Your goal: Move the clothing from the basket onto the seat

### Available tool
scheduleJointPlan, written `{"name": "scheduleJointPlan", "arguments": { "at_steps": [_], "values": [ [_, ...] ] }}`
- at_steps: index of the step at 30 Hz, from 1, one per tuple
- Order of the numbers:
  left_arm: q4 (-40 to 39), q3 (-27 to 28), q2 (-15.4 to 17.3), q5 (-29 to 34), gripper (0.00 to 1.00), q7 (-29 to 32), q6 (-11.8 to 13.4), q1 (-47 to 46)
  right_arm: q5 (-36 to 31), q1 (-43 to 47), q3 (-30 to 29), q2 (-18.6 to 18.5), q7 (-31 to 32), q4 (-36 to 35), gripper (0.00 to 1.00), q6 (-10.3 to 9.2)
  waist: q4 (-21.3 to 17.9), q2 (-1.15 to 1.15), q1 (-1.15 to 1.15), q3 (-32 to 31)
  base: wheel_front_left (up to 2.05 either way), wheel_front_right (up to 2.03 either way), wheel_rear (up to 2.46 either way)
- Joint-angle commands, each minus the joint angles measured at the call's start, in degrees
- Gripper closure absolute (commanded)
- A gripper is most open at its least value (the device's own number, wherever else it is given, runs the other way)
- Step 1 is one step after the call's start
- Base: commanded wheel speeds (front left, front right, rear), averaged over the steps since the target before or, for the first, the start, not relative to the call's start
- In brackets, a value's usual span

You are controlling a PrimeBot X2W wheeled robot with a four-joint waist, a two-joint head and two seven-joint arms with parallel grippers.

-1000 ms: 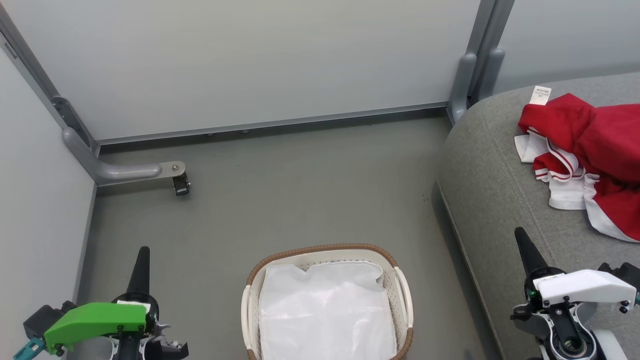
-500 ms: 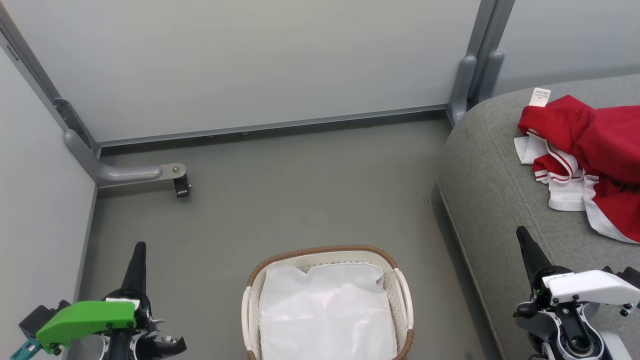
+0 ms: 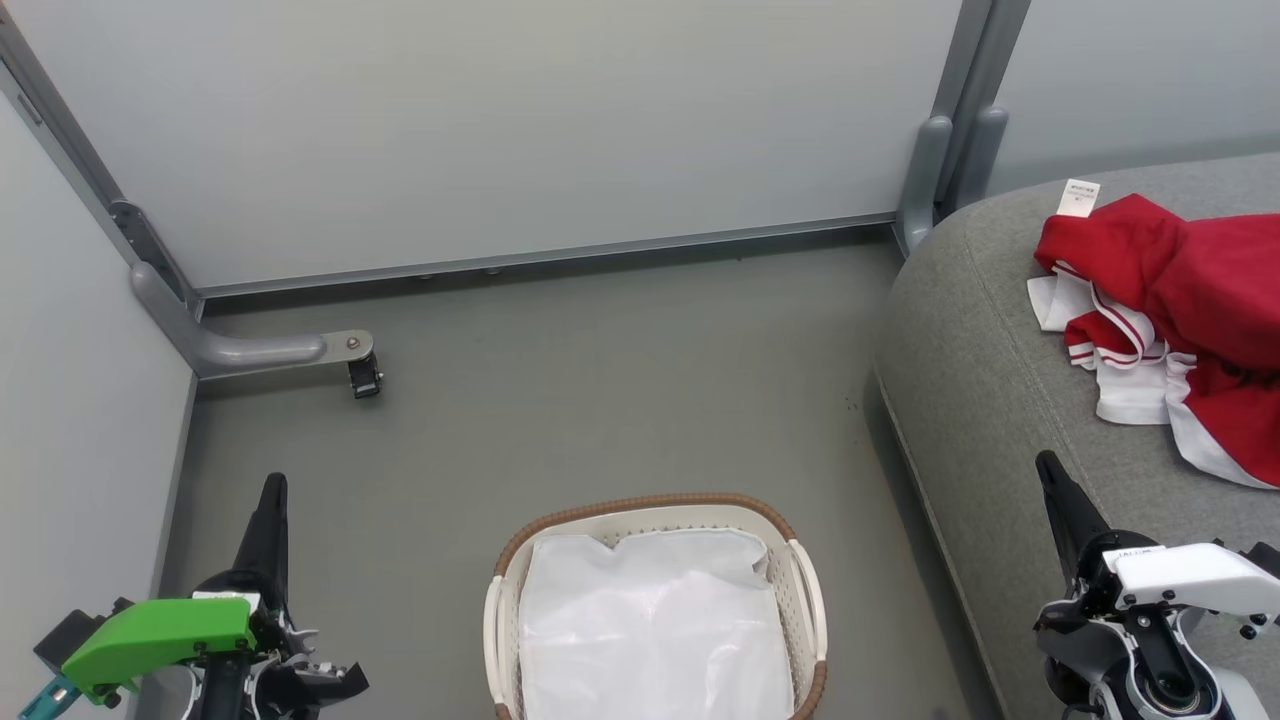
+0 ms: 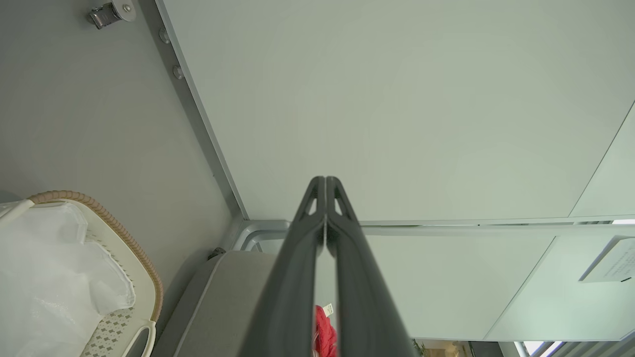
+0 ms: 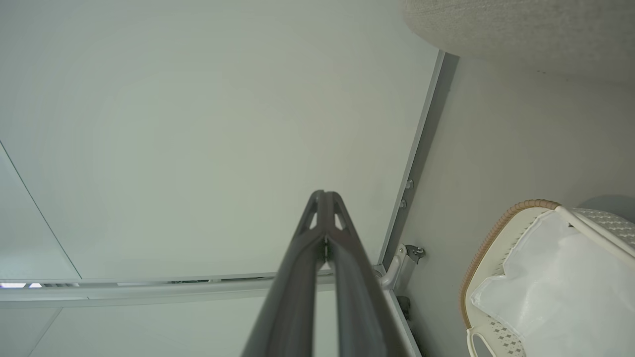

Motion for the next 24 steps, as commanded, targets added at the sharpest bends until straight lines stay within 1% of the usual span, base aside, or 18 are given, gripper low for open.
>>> {"name": "scheduleJointPlan", "arguments": {
  "at_steps": [1,8,24],
  "values": [
    [-0.35,0.39,0.37,-1.12,1.00,0.30,-0.43,-1.10,1.28,0.49,-0.28,-0.15,0.46,-0.29,1.00,0.00,0.01,0.00,0.00,-0.04,0.00,0.00,0.00],
    [-0.51,0.67,0.38,-3.19,1.00,0.95,-0.59,-1.07,3.60,0.63,-0.61,-0.10,1.03,-0.42,1.00,0.00,0.02,0.00,0.00,-0.20,0.00,0.00,0.00],
    [-0.46,0.66,0.38,-3.14,1.00,0.94,-0.57,-1.03,3.53,0.62,-0.57,-0.11,1.03,-0.40,1.00,0.00,0.02,0.00,0.00,-0.20,0.00,0.00,0.00]
  ]
}}
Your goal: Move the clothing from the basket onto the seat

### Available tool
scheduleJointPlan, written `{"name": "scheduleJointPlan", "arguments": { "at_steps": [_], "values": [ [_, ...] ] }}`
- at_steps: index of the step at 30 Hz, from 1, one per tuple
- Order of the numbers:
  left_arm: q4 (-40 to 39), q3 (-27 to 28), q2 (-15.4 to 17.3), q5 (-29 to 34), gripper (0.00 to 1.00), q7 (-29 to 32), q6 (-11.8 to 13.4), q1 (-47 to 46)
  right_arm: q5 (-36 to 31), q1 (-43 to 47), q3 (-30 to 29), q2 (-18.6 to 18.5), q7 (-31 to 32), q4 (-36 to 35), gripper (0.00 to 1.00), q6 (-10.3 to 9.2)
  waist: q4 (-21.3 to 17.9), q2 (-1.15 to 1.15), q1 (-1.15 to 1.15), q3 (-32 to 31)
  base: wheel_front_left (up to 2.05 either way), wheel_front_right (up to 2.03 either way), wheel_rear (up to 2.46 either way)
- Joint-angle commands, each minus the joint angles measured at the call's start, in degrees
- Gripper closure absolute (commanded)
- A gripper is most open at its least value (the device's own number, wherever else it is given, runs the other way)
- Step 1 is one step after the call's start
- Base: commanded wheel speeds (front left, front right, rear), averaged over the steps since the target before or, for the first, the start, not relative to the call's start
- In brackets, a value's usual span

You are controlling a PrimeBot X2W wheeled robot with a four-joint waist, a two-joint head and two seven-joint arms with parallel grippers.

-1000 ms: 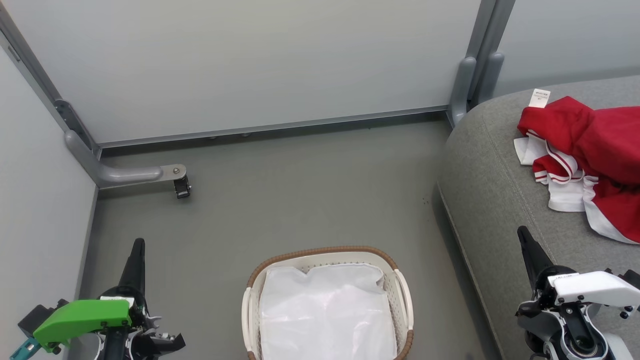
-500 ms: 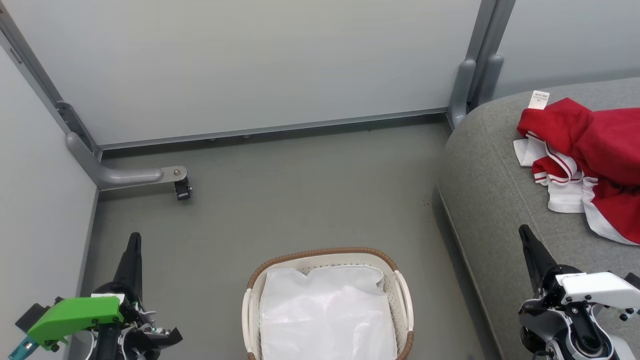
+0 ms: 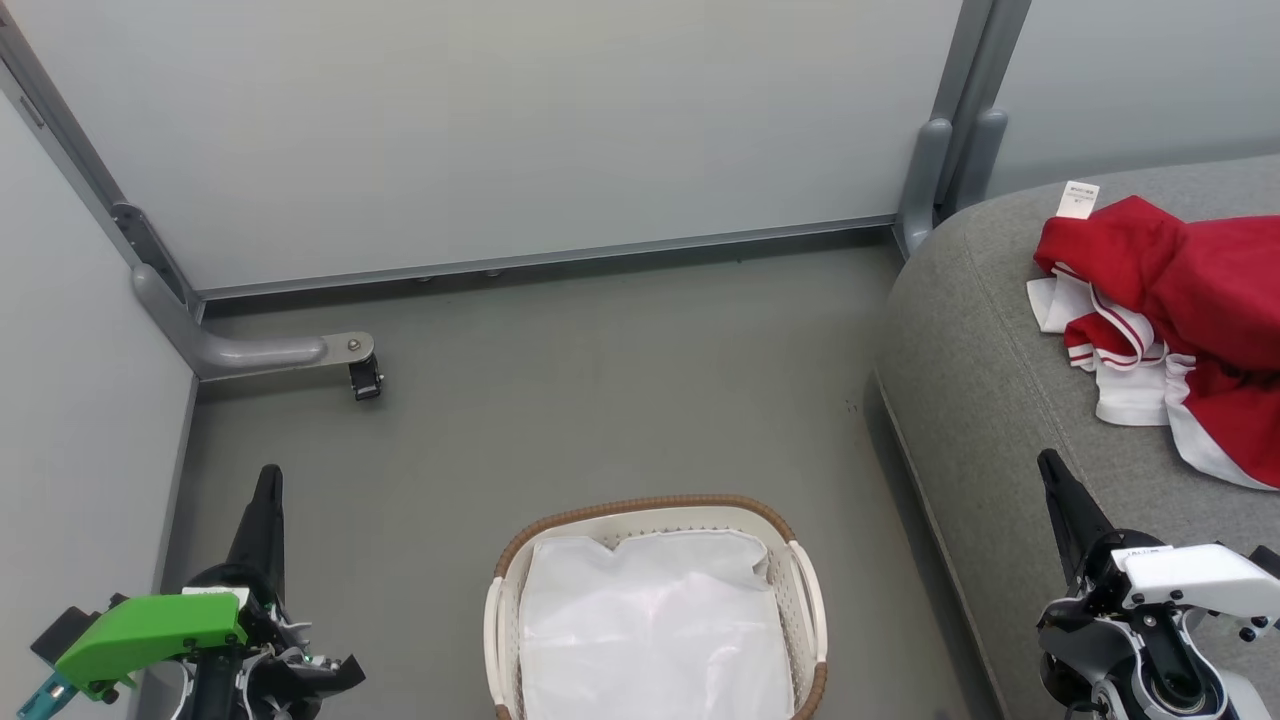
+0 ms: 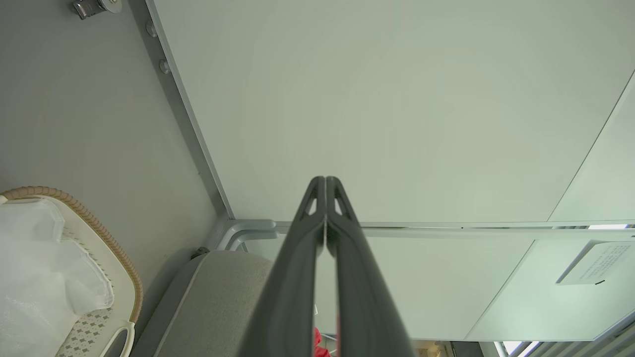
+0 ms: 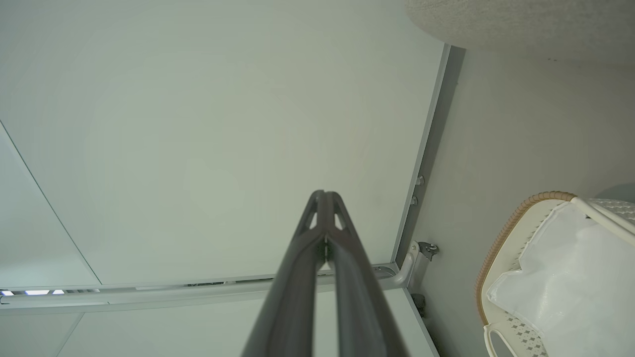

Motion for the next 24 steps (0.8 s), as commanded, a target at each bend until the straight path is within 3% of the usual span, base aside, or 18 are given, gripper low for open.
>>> {"name": "scheduleJointPlan", "arguments": {
  "at_steps": [1,24],
  "values": [
    [-0.09,0.13,0.37,-0.17,1.00,0.25,-0.37,-0.56,0.21,0.59,-0.13,-0.15,0.17,-0.21,1.00,0.00,0.00,0.00,0.00,0.00,0.00,0.00,0.00],
    [-0.10,0.12,0.37,-0.18,1.00,0.24,-0.37,-0.56,0.22,0.59,-0.12,-0.15,0.17,-0.22,1.00,0.00,0.00,0.00,0.00,0.00,0.00,0.00,0.00]
  ]
}}
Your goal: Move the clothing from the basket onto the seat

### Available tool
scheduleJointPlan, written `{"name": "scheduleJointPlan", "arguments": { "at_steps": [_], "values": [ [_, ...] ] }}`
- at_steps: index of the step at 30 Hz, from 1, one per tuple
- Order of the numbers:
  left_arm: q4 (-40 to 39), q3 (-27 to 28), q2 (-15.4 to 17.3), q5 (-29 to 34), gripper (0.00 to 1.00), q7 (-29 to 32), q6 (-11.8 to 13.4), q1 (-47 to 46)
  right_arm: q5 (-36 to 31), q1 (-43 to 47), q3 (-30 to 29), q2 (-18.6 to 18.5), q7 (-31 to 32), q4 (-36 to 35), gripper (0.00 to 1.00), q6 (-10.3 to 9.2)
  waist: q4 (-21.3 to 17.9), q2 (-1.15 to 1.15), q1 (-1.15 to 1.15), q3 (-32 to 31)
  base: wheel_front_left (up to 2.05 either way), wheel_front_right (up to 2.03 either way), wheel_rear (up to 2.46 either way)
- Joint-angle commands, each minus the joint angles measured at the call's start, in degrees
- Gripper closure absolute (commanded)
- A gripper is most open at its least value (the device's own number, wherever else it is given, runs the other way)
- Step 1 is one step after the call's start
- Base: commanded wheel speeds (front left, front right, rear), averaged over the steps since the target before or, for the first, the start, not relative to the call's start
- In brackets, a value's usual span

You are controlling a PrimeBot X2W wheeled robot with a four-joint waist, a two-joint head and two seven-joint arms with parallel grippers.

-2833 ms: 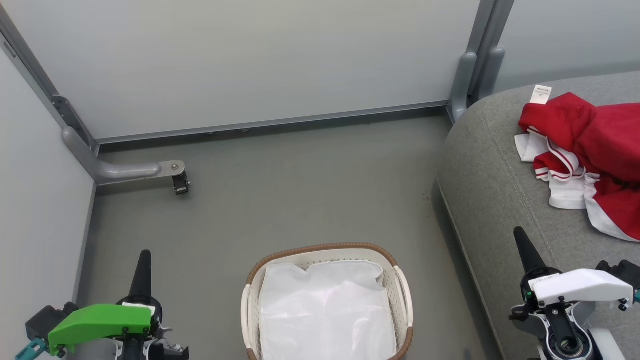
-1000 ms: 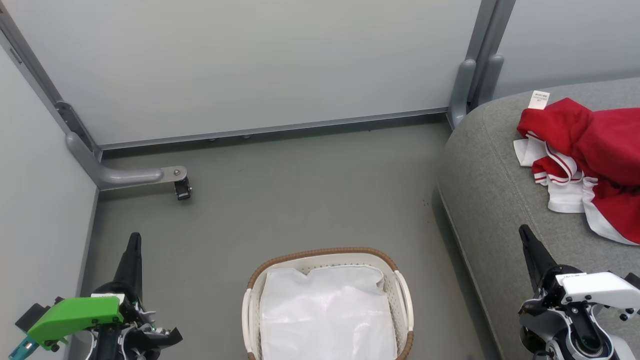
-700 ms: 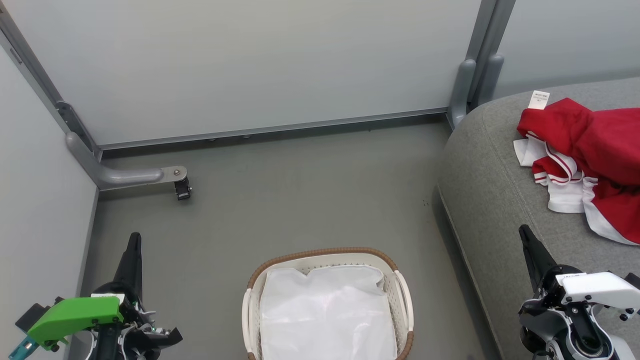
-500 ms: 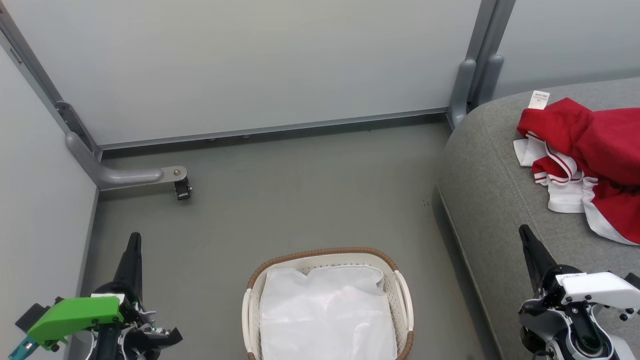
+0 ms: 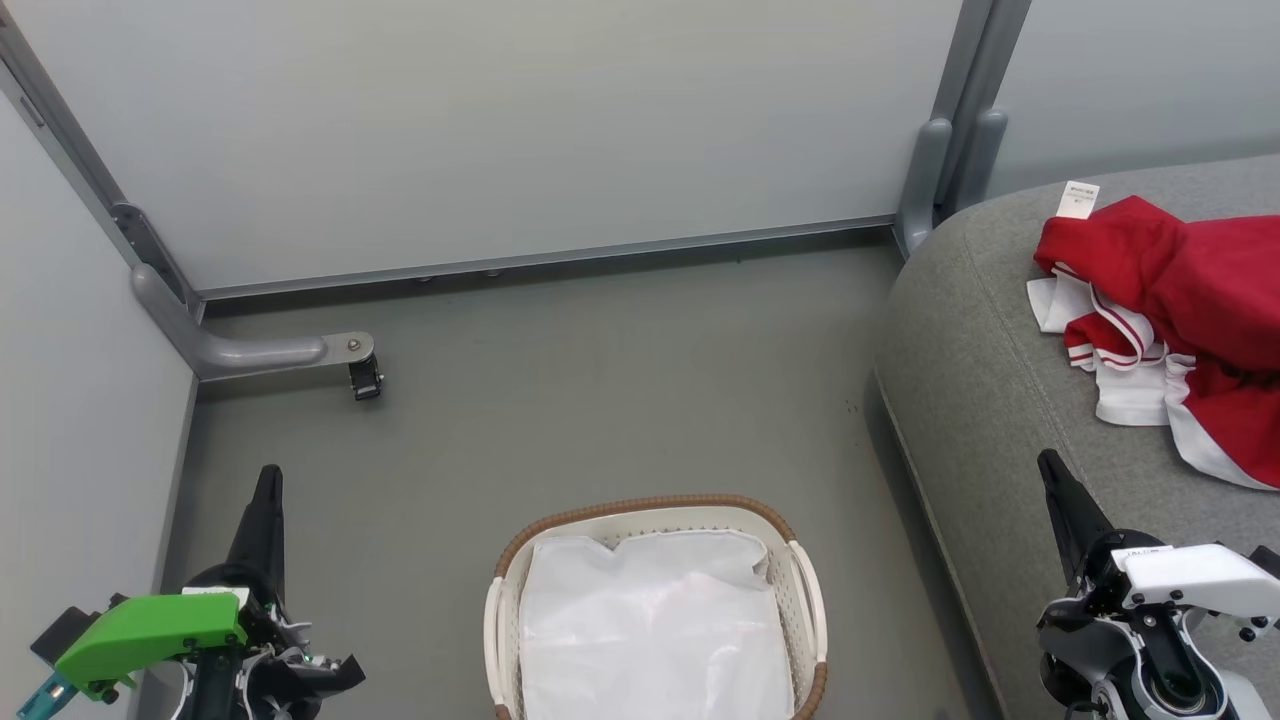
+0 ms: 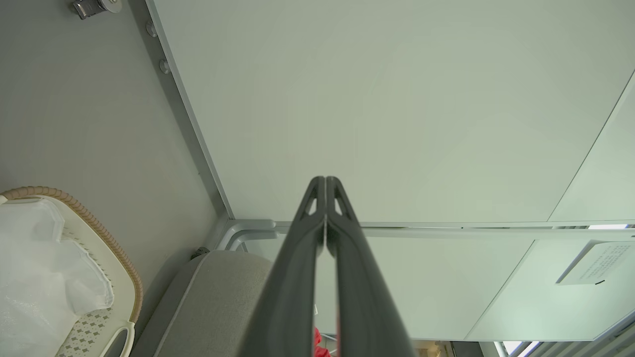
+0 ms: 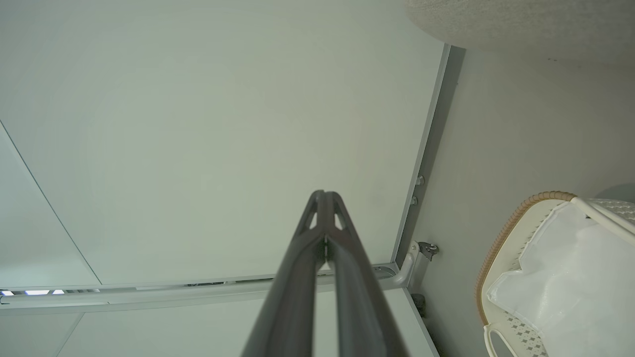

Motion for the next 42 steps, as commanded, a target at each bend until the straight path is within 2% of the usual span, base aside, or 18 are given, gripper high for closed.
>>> {"name": "scheduleJointPlan", "arguments": {
  "at_steps": [1,42],
  "values": [
    [-0.10,0.12,0.37,-0.18,1.00,0.24,-0.37,-0.56,0.22,0.59,-0.12,-0.15,0.18,-0.22,1.00,0.00,0.00,0.00,0.00,0.00,0.00,0.00,0.00],
    [-0.12,0.11,0.38,-0.18,1.00,0.24,-0.37,-0.55,0.22,0.59,-0.10,-0.15,0.17,-0.22,1.00,0.00,0.00,0.00,0.00,0.00,0.00,0.00,0.00]
  ]
}}
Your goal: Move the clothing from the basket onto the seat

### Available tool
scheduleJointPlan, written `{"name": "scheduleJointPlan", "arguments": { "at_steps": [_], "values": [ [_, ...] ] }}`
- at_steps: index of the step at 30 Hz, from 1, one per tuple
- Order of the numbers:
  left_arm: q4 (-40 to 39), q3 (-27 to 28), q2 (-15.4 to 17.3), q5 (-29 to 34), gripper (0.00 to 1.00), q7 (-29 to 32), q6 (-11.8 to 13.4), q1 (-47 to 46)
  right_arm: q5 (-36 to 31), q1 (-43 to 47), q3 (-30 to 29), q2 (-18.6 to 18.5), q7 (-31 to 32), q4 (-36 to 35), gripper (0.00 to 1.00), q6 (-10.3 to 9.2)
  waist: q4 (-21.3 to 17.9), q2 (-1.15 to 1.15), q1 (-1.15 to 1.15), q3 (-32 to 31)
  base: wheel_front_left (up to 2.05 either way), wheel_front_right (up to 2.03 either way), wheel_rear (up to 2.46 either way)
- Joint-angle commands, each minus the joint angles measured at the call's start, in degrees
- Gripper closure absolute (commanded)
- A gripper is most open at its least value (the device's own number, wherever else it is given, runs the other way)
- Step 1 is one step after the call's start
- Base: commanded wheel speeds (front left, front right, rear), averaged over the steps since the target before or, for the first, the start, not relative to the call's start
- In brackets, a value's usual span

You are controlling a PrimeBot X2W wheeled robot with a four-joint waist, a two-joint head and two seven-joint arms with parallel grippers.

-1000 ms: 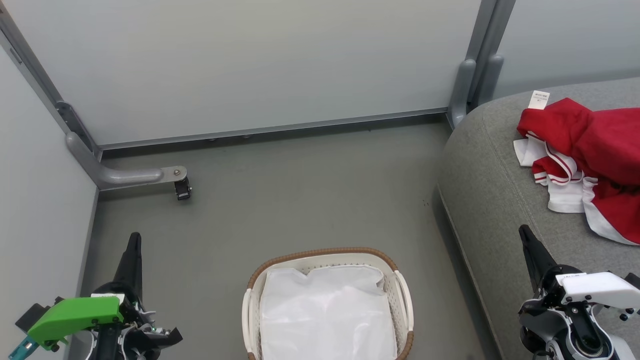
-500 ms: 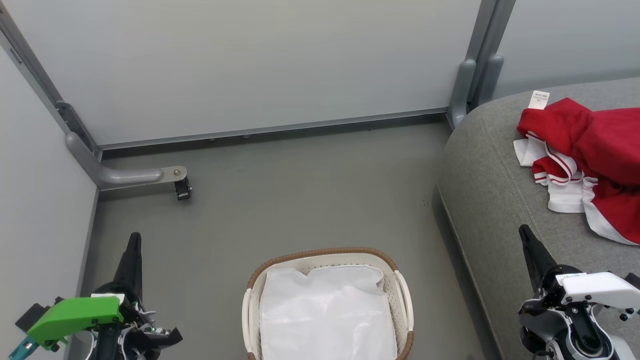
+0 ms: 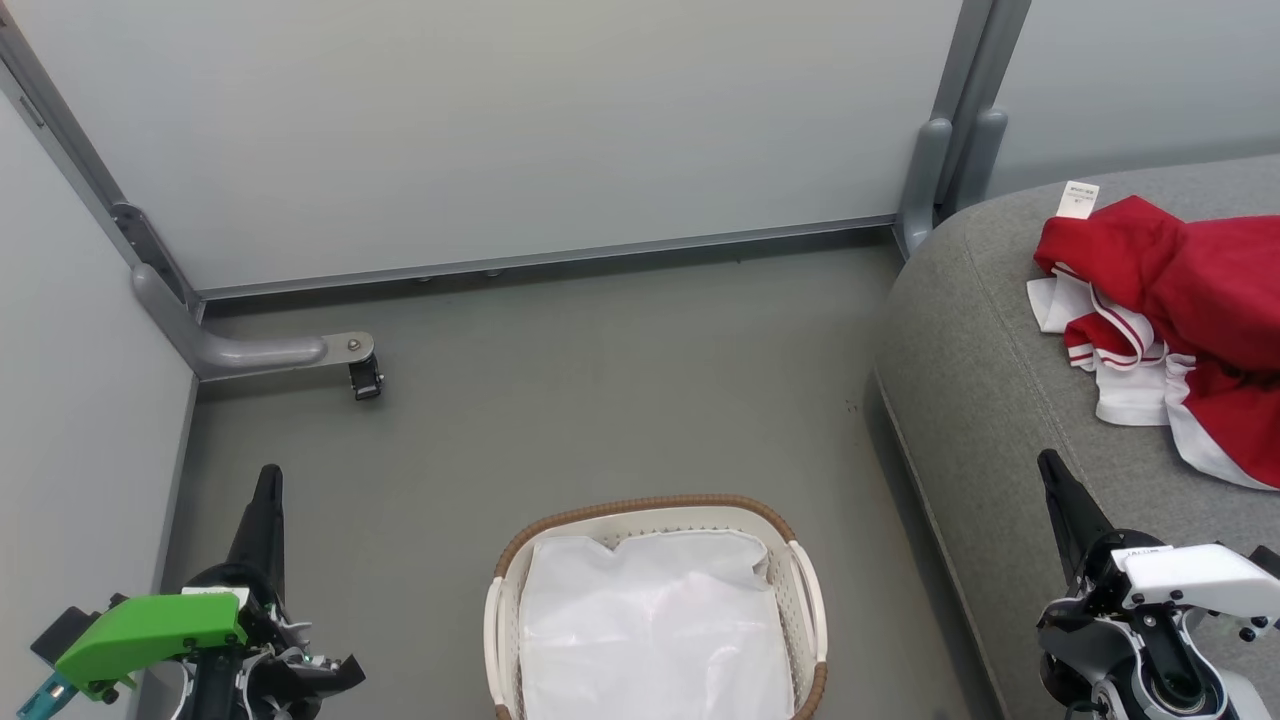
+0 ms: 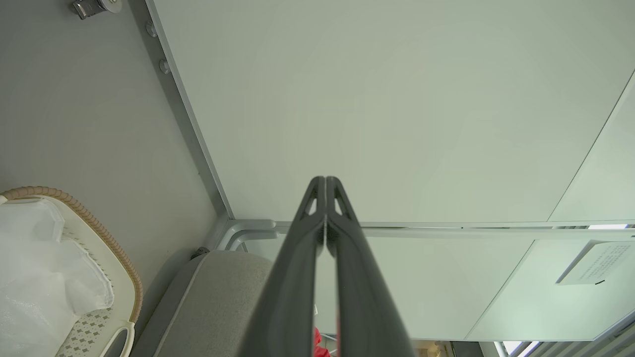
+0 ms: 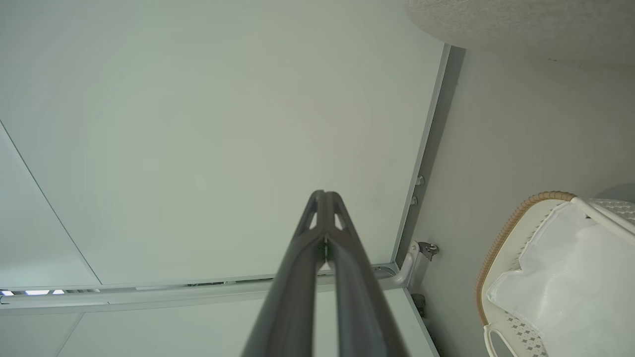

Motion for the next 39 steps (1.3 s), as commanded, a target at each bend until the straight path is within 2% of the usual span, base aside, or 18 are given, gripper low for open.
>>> {"name": "scheduleJointPlan", "arguments": {
  "at_steps": [1,39],
  "values": [
    [-0.12,0.11,0.38,-0.18,1.00,0.24,-0.37,-0.55,0.22,0.59,-0.10,-0.15,0.17,-0.22,1.00,0.00,0.00,0.00,0.00,0.00,0.00,0.00,0.00],
    [-0.11,0.11,0.38,-0.19,1.00,0.23,-0.38,-0.55,0.23,0.59,-0.09,-0.15,0.16,-0.21,1.00,0.00,0.00,0.00,0.00,0.00,0.00,0.00,0.00]
  ]
}}
